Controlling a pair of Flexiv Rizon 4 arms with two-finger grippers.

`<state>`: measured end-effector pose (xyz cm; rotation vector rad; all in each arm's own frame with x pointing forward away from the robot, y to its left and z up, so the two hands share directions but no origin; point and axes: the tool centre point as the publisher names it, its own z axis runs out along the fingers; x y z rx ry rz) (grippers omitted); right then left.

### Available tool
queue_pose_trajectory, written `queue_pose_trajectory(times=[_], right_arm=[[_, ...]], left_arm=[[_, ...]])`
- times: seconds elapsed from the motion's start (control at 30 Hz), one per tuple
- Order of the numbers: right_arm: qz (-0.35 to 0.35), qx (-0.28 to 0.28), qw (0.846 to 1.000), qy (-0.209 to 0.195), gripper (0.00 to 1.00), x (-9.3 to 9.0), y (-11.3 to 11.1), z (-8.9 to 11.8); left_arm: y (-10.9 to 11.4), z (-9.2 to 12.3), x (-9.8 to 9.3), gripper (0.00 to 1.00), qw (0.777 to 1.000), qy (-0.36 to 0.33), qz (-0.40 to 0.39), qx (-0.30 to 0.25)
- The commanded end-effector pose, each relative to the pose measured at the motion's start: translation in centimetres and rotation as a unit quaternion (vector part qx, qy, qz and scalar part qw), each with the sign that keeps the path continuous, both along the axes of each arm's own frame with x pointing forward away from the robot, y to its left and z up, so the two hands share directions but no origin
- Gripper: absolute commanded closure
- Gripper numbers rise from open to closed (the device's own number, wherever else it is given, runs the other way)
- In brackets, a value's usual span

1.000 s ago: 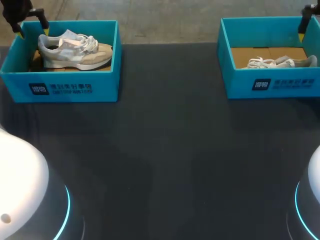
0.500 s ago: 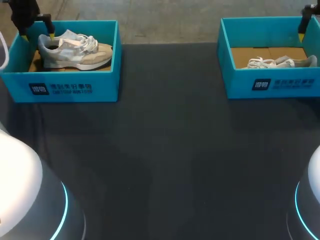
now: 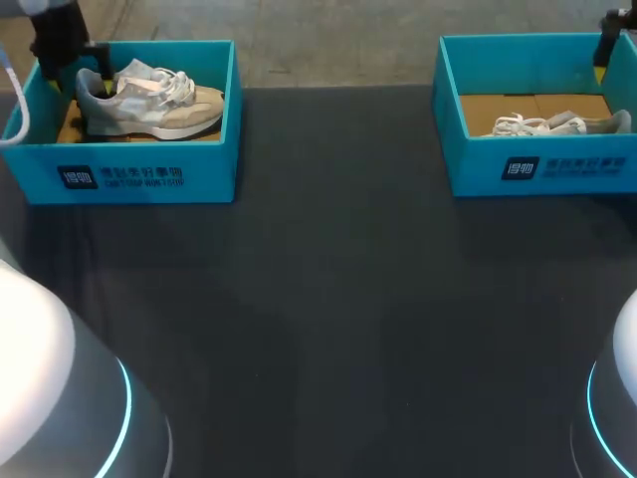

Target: Take the shoe out of the shoebox, open the shoe tongue, remove and reinsert the insole, then place the shoe into the shoebox

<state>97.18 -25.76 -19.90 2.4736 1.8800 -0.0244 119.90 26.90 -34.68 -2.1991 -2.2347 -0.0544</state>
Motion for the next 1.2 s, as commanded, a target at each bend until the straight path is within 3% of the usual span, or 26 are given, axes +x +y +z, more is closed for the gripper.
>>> queue_pose_trajectory(times=[0.03,0.8,1.03,1.13,1.2], right_arm=[[0.0,0.0,1.0,-0.001,0.0,-0.1,0.0,0.0],[0.0,0.0,1.0,-0.001,0.0,-0.1,0.0,0.0],[0.0,0.0,1.0,-0.001,0.0,-0.1,0.0,0.0],[0.0,0.0,1.0,-0.001,0.0,-0.1,0.0,0.0],[0.0,0.0,1.0,-0.001,0.0,-0.1,0.0,0.0]], left_arm=[[0.2,-0.8,1.5,0.0,1.0,0.014,0.001,0.002],[0.6,-3.7,2.4,0.01,0.999,0.047,0.008,0.025],[0.6,-4.2,2.3,0.11,0.998,0.052,0.006,0.03],[0.7,-4.3,2.3,0.25,0.998,0.053,0.007,0.032],[0.8,-4.3,2.4,0.39,0.998,0.054,0.008,0.033]])
